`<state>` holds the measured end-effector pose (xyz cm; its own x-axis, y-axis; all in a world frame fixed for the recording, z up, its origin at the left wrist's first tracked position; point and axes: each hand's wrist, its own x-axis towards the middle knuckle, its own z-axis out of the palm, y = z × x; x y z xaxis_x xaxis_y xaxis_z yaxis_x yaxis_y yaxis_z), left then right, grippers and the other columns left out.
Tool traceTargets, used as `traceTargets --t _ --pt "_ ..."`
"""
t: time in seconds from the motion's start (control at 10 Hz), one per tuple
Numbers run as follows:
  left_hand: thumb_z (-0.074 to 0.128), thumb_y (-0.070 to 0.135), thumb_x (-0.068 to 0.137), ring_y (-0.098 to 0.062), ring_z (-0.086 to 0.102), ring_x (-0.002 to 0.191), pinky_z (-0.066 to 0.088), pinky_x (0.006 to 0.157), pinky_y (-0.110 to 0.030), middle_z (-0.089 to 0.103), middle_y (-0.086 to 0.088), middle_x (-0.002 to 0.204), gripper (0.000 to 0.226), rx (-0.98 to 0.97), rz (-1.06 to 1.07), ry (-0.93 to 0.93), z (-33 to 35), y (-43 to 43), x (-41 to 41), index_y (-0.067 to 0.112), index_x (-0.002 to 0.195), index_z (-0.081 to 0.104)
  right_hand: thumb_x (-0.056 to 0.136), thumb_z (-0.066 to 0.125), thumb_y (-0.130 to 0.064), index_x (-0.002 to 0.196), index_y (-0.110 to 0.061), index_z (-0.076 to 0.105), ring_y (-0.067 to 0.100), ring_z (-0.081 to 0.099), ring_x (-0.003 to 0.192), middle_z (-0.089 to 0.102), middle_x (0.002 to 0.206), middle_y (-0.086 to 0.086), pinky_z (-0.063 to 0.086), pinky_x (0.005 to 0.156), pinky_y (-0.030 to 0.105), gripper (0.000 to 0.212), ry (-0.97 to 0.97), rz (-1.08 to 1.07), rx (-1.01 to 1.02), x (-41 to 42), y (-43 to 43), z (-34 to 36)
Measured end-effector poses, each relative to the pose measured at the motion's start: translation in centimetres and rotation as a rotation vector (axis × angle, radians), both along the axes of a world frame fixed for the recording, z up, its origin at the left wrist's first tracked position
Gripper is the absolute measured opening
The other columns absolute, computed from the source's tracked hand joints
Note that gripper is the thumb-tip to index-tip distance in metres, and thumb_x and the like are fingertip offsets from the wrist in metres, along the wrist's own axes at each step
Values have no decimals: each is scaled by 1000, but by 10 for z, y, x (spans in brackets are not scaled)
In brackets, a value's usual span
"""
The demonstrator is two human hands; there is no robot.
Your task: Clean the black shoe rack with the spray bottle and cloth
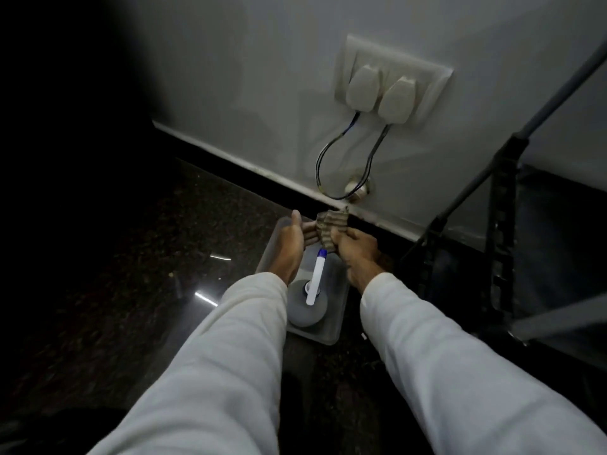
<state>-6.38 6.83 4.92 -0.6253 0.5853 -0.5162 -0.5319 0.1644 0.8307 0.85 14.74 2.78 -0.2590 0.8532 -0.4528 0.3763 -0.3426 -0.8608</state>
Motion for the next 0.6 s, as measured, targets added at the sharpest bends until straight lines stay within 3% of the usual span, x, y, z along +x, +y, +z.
traceTargets --t 0.1,0.2,0.3,0.4,0.5,0.6 --pt "11 39 108 -39 55 124 52 84 -24 57 -30 131 70 -26 5 -82 -26 4 -6 -11 130 55 87 72 -6 105 0 74 28 72 96 74 103 17 58 91 43 19 -5 26 -80 -3 2 -32" --pt "8 47 106 -30 63 115 49 63 -15 61 -22 130 75 -99 -16 -150 -50 2 -10 -3 131 57 86 71 -5 103 -3 75 23 71 90 75 103 15 59 89 36 17 -97 57 -65 -7 1 -57" --pt "12 52 105 -11 67 54 46 42 -14 64 -24 116 77 -142 18 -184 -61 -4 -9 -5 126 60 83 67 2 98 -4 76 30 71 98 75 102 16 56 95 44 19 -126 93 -87 -7 -5 -77" --pt "15 51 105 -7 60 41 41 35 -14 64 -24 118 73 -172 19 -182 -70 -10 -7 -4 130 58 81 67 6 96 -1 76 35 70 100 74 100 18 56 93 51 18 -103 113 -127 -2 -11 -89" --pt "17 48 106 -21 70 70 47 40 -15 63 -26 122 70 -170 33 -192 -73 -14 -3 -6 131 55 83 64 5 95 8 72 30 69 95 73 103 25 59 88 46 14 -112 111 -94 6 -17 -89" --pt "16 51 105 -26 68 100 57 74 -22 67 -20 119 70 -232 35 -111 -77 -19 -3 -1 131 56 88 59 5 105 8 69 25 64 98 69 117 20 53 85 33 19 -153 57 -36 16 -28 -65"
